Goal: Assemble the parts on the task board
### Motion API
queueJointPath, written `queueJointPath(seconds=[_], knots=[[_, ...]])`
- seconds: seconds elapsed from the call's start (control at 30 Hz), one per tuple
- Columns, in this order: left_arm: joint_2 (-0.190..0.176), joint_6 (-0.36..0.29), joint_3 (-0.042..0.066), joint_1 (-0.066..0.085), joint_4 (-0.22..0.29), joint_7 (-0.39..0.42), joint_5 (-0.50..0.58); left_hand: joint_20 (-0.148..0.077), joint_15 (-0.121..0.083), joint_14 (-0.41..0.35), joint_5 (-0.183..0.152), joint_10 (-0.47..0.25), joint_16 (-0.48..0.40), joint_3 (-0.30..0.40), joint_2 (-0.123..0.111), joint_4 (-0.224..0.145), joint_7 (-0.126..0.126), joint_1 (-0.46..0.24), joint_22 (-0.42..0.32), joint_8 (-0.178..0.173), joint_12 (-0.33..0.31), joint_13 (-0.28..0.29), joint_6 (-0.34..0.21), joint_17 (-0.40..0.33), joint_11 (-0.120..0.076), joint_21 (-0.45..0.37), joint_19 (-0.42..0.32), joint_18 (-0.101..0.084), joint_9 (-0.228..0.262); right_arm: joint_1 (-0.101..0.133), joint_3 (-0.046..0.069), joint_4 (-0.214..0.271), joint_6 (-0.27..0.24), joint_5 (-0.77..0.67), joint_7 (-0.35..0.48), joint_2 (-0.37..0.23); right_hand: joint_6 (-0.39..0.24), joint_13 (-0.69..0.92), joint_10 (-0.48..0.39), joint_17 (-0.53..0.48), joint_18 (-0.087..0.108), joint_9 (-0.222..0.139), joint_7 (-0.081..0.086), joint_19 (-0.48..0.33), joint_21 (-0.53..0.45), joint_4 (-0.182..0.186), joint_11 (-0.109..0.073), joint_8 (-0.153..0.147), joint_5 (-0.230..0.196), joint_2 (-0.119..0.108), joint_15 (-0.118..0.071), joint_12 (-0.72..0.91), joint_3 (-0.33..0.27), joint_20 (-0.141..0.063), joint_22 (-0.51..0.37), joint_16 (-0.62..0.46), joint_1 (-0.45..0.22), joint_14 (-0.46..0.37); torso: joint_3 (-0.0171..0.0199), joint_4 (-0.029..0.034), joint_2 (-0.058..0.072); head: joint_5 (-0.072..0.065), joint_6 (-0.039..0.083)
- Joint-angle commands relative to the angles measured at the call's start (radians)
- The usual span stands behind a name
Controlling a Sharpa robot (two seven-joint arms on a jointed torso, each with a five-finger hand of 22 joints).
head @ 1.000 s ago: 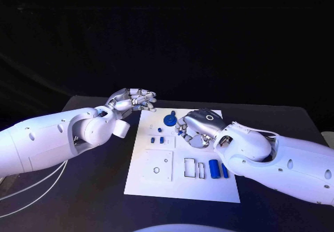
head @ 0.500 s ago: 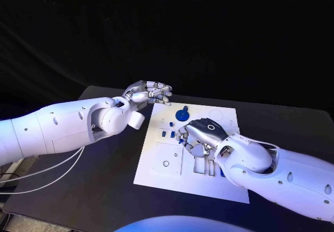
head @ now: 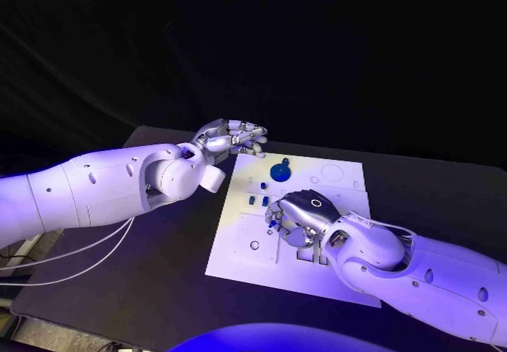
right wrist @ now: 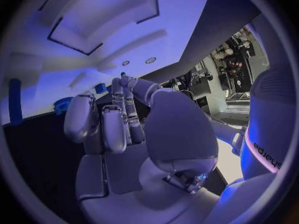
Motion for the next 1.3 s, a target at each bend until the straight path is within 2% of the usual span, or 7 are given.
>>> queueJointPath(seconds=[0.03, 0.1, 0.23, 1.3], knots=[[0.003, 0.004, 0.001, 0.000, 0.001, 0.002, -0.002, 0.006, 0.002, -0.007, 0.004, -0.008, 0.006, -0.008, -0.001, -0.001, 0.000, -0.009, -0.001, -0.002, 0.004, 0.001, -0.006, -0.001, 0.001, -0.004, -0.003, 0.010, 0.001, -0.003, -0.001, -0.006, 0.015, -0.002, 0.012, 0.004, 0.000, 0.002, 0.001, -0.001, -0.017, 0.002, 0.006, 0.005, 0.001, 0.004, -0.008, 0.003, 0.003, -0.003, -0.005, 0.005, 0.000, 0.002, 0.057, -0.001, -0.011, 0.044, -0.0005, 0.0008, 0.000, 0.000, -0.003], [0.003, 0.004, 0.001, 0.000, 0.001, 0.001, -0.002, 0.006, 0.002, -0.007, 0.004, -0.008, 0.006, -0.008, -0.001, -0.001, 0.000, -0.009, -0.001, -0.002, 0.004, 0.001, -0.006, -0.001, 0.001, -0.004, -0.003, 0.010, 0.001, -0.005, -0.001, -0.008, 0.016, -0.002, 0.012, 0.005, 0.000, 0.002, 0.001, -0.001, -0.017, 0.002, 0.006, 0.005, 0.001, 0.004, -0.008, 0.003, 0.003, -0.003, -0.005, 0.005, 0.000, 0.002, 0.057, -0.001, -0.011, 0.044, -0.0010, 0.0013, 0.000, 0.000, -0.004], [0.003, 0.004, 0.001, 0.000, 0.001, 0.000, -0.002, 0.006, 0.002, -0.007, 0.004, -0.008, 0.006, -0.008, -0.001, -0.001, 0.000, -0.009, -0.001, -0.002, 0.004, 0.001, -0.006, -0.001, 0.001, -0.004, -0.003, 0.010, 0.001, -0.007, -0.002, -0.010, 0.019, -0.002, 0.012, 0.005, -0.001, 0.002, 0.001, -0.001, -0.017, 0.002, 0.006, 0.005, 0.001, 0.005, -0.008, 0.003, 0.003, -0.002, -0.005, 0.005, 0.000, 0.002, 0.057, 0.000, -0.012, 0.044, 0.0001, 0.0002, 0.000, 0.003, -0.008], [0.004, 0.008, 0.001, 0.000, -0.004, 0.000, -0.003, 0.007, 0.001, -0.008, 0.004, -0.009, 0.009, -0.008, 0.004, -0.002, -0.002, -0.004, -0.003, 0.001, 0.008, 0.003, -0.004, -0.001, 0.000, -0.007, -0.001, 0.011, 0.003, -0.014, -0.003, -0.005, 0.035, -0.001, 0.016, 0.001, -0.001, 0.003, 0.001, -0.002, -0.018, 0.005, 0.005, 0.006, 0.006, 0.008, -0.008, 0.003, -0.005, 0.000, -0.005, 0.003, -0.003, 0.003, 0.061, 0.000, -0.017, 0.043, -0.0003, 0.0004, 0.000, -0.001, -0.019]])
